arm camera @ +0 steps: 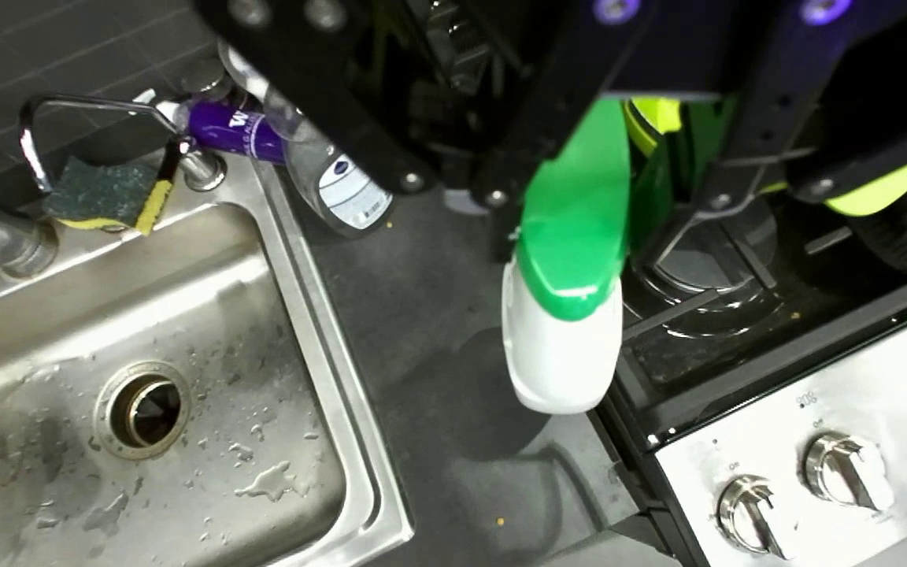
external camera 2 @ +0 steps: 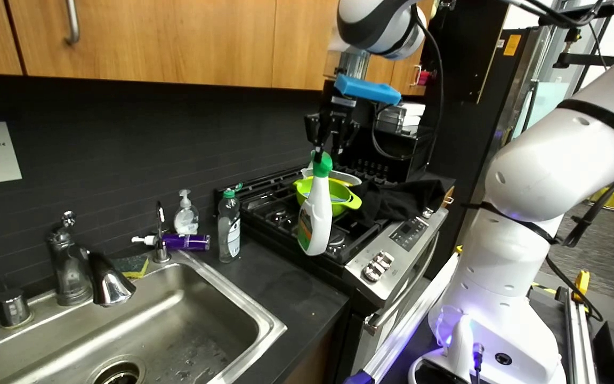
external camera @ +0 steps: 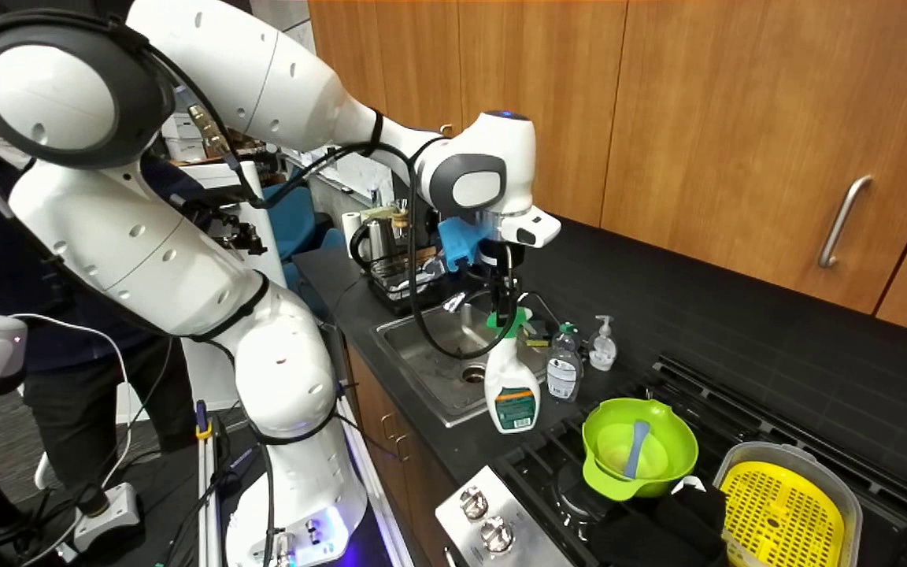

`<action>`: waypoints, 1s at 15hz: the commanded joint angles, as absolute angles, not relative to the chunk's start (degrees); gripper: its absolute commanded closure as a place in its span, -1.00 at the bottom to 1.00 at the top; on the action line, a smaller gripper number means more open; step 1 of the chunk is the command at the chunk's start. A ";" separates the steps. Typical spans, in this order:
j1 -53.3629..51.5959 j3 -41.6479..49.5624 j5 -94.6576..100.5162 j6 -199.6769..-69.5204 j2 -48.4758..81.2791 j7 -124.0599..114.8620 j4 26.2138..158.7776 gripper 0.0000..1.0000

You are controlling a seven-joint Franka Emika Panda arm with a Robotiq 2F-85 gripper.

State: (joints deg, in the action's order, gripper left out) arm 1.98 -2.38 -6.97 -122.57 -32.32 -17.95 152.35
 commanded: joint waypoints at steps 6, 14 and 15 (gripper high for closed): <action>5.49 -1.09 -6.11 -118.58 -39.31 -17.62 152.31 0.72; 7.37 0.17 -6.26 -116.58 -40.27 -16.48 151.32 0.72; 7.30 0.69 -6.91 -116.94 -40.18 -16.20 151.45 0.72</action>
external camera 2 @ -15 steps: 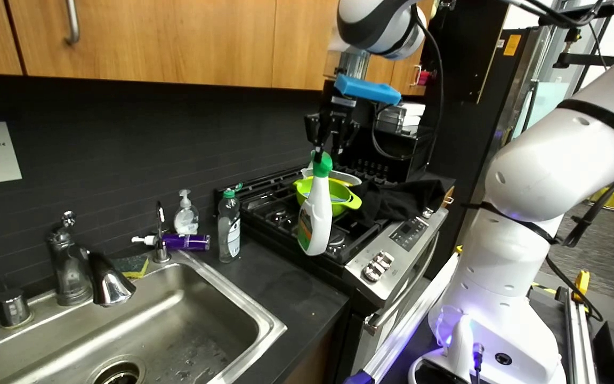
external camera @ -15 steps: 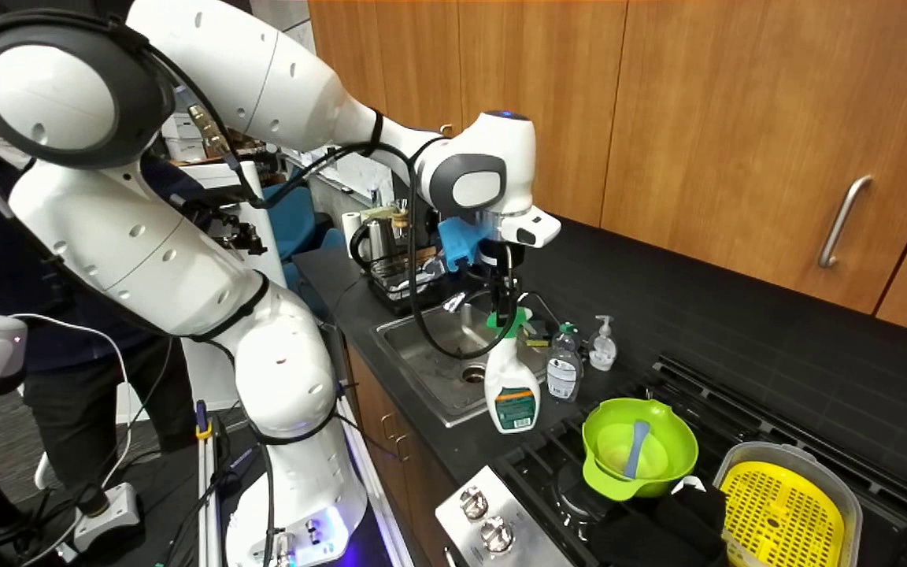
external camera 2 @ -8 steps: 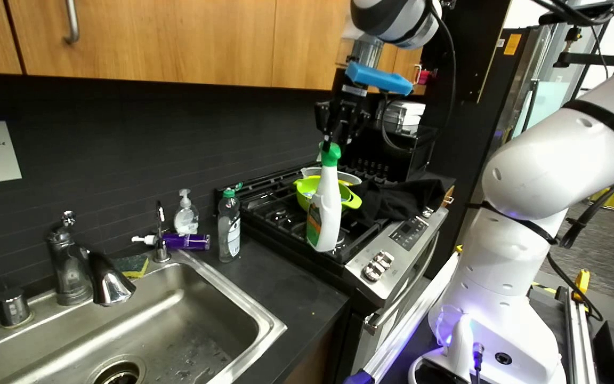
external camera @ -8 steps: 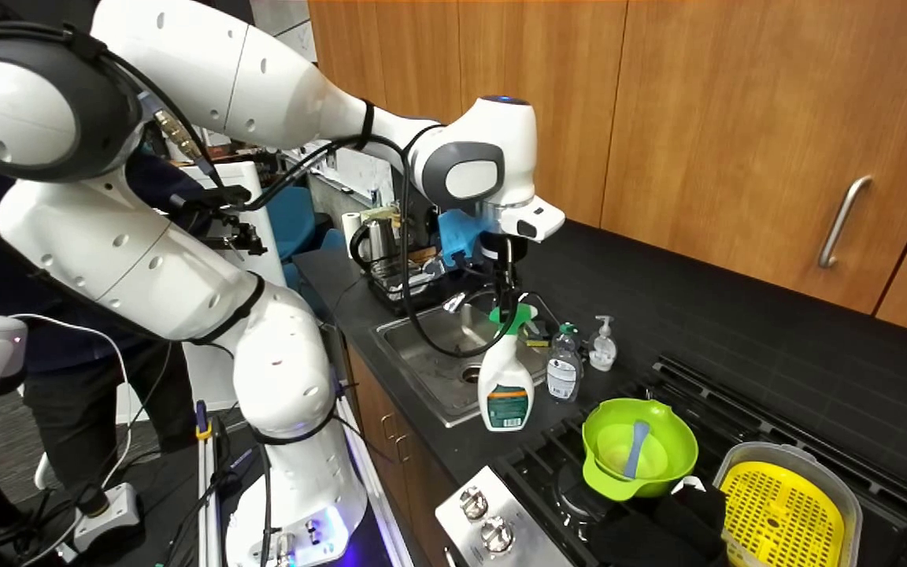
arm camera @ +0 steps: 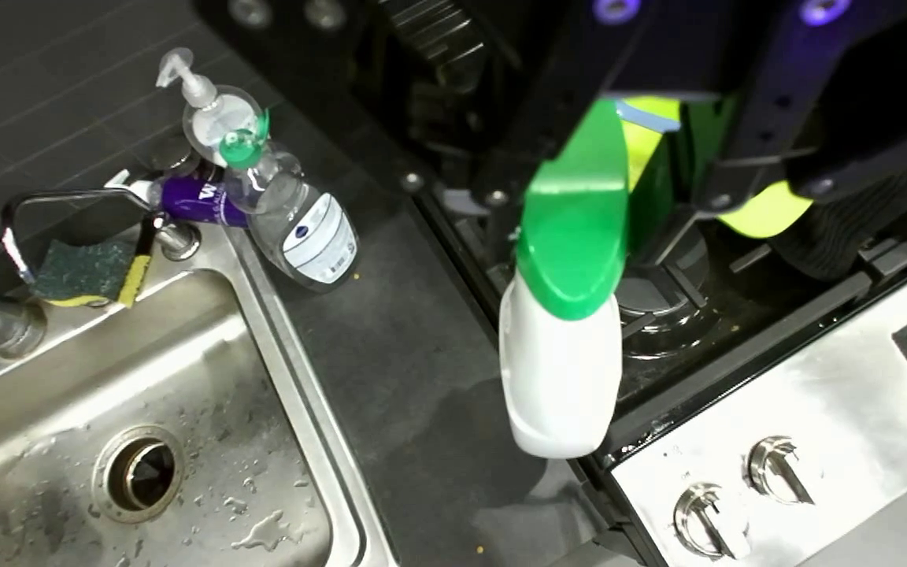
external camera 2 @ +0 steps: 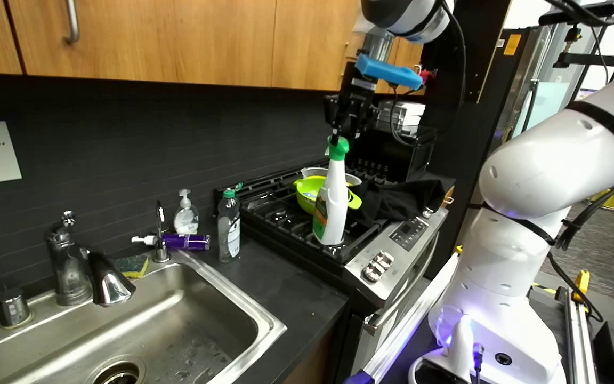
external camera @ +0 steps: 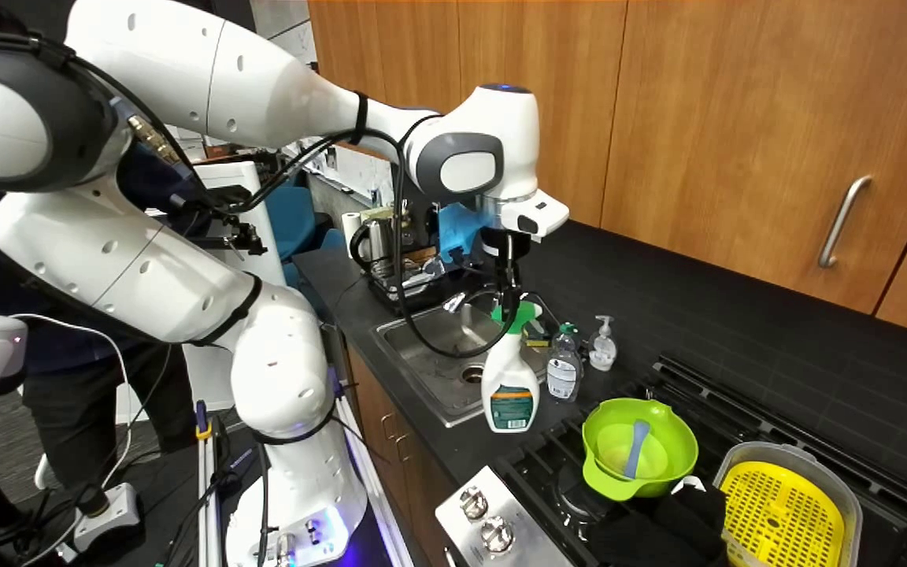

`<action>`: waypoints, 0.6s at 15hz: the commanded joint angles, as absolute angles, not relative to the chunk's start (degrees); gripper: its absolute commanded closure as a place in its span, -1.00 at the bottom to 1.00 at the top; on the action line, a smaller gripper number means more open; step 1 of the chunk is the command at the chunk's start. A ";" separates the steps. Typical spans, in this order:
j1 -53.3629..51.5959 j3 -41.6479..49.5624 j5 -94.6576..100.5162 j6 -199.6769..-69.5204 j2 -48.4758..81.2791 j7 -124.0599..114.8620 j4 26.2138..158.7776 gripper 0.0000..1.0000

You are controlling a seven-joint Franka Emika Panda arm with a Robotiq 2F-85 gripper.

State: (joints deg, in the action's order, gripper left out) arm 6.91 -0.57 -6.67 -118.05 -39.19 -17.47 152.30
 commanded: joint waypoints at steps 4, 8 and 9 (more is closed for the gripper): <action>7.19 2.47 -8.61 -117.43 -39.54 -15.68 151.42 0.72; 7.17 4.30 -10.31 -117.68 -39.58 -14.80 151.66 0.72; 7.13 4.73 -10.94 -117.78 -39.70 -14.37 151.68 0.72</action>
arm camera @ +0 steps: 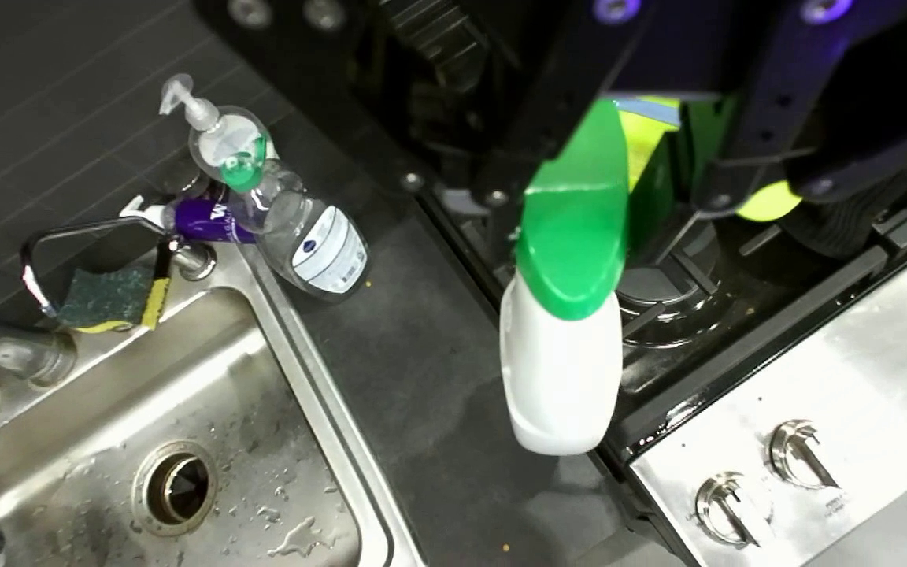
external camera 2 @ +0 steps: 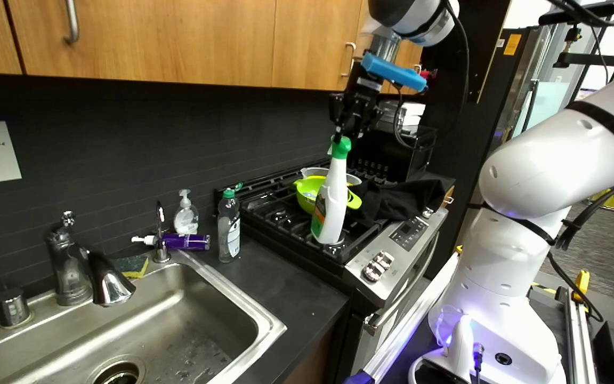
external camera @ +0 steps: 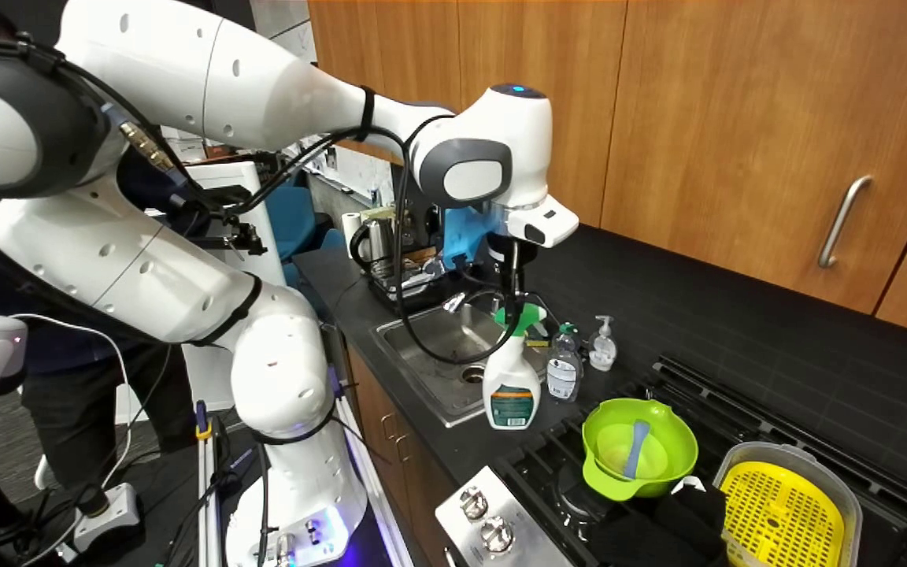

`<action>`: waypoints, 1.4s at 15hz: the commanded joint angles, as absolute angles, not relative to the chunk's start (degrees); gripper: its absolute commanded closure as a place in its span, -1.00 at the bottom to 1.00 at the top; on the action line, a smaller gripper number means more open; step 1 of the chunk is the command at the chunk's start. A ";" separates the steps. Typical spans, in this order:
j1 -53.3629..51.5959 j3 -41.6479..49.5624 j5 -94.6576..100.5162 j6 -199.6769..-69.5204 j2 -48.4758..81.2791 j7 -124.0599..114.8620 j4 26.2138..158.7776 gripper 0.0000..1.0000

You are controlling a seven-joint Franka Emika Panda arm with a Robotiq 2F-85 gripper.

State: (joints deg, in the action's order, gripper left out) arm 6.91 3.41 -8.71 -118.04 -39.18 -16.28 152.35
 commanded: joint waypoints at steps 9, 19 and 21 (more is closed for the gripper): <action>6.15 2.07 -16.27 -120.41 -40.80 -17.95 151.98 0.72; 4.48 -8.03 -19.27 -128.46 -38.01 -32.95 151.31 0.72; 4.14 -9.07 -18.84 -128.77 -37.55 -34.30 150.94 0.72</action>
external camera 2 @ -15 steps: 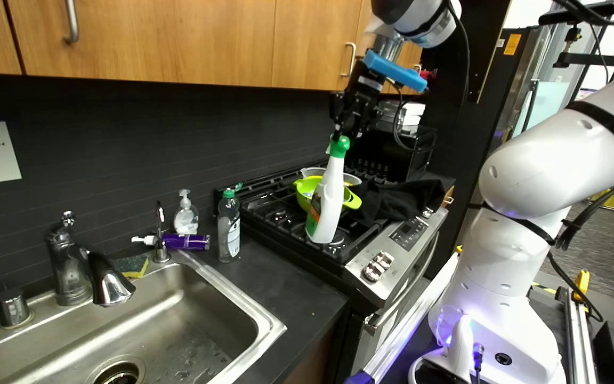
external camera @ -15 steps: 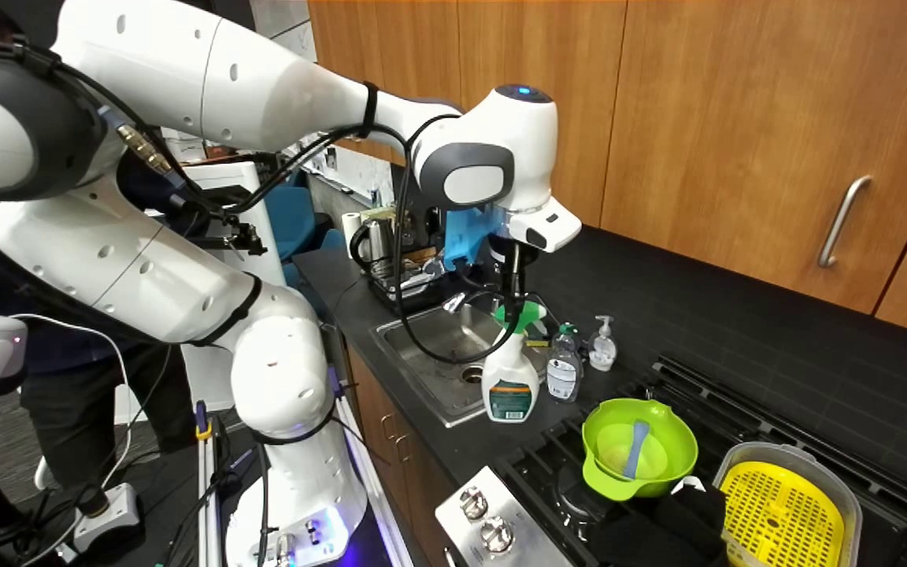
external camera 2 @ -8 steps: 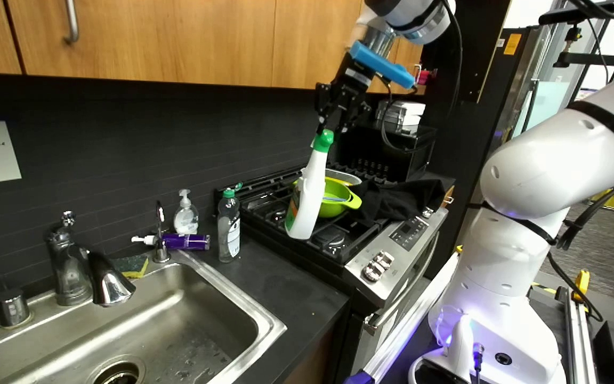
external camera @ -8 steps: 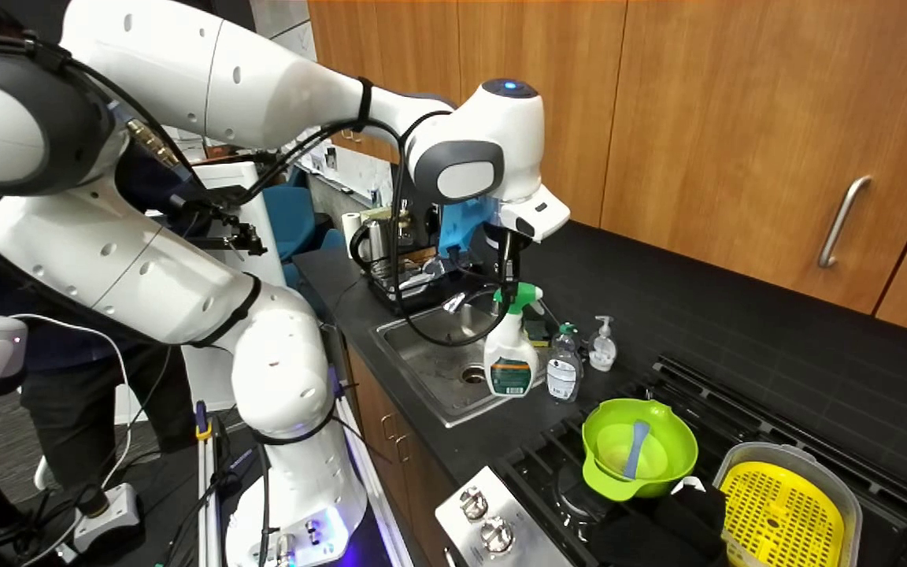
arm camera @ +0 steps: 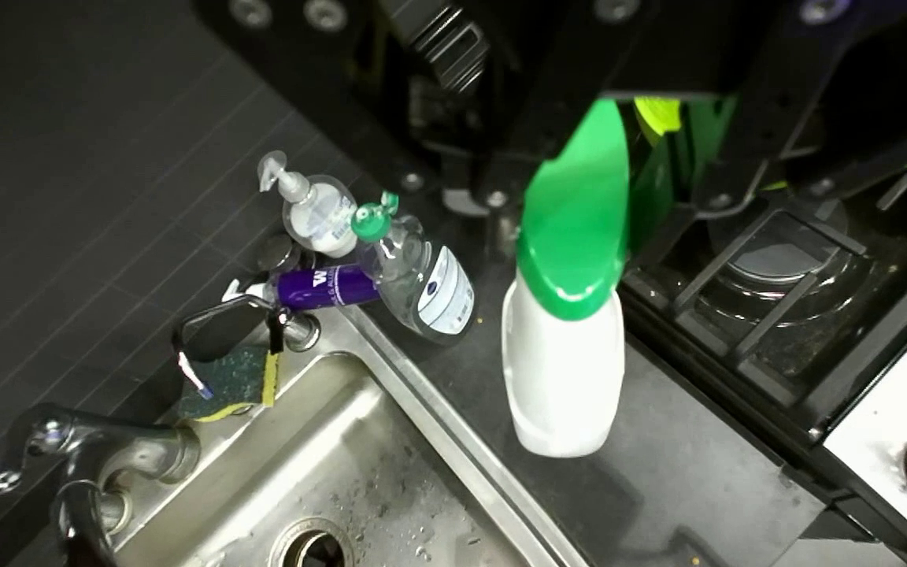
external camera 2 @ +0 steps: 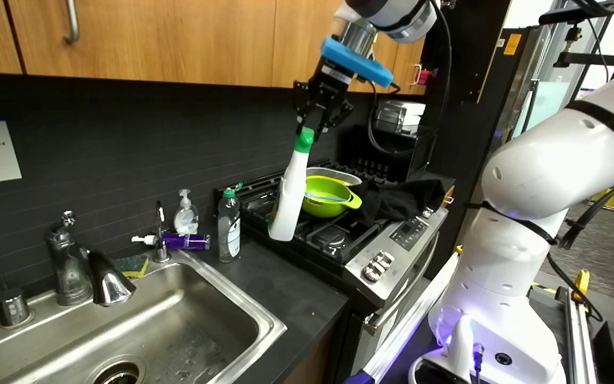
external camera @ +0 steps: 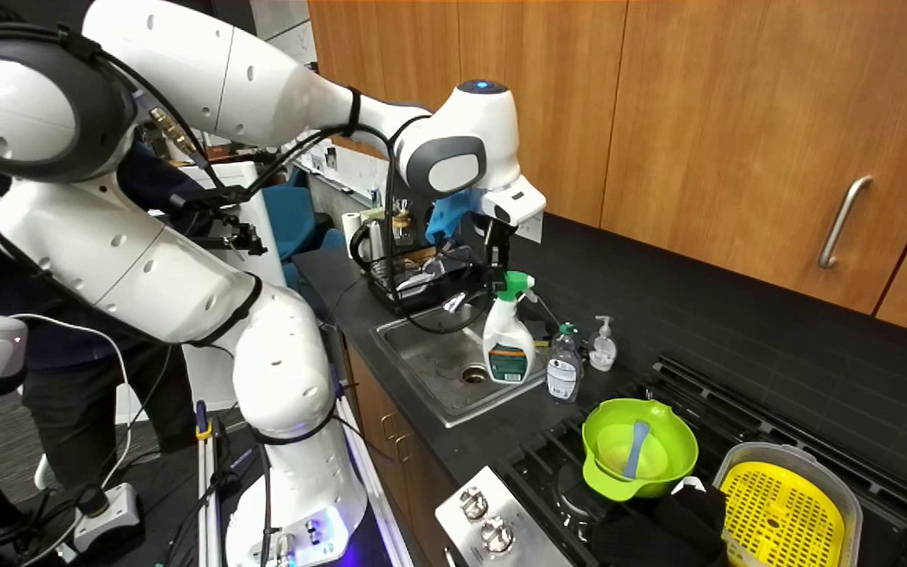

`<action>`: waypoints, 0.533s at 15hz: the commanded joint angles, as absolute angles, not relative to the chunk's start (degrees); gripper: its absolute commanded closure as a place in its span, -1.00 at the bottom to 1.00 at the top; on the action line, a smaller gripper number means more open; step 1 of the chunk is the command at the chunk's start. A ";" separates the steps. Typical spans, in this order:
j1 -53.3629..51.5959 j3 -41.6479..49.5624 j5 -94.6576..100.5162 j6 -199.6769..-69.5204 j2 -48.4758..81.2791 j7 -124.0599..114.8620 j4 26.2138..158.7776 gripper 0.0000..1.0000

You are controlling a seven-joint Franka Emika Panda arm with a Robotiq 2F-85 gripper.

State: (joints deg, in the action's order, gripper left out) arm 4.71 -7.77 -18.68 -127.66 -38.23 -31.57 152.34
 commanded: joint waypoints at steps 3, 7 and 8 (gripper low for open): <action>3.68 -10.48 -18.03 -128.91 -37.08 -36.03 150.50 0.72; 3.91 -10.28 -17.39 -128.19 -37.20 -37.49 150.45 0.72; 4.33 -9.66 -17.13 -127.39 -37.80 -37.60 150.62 0.72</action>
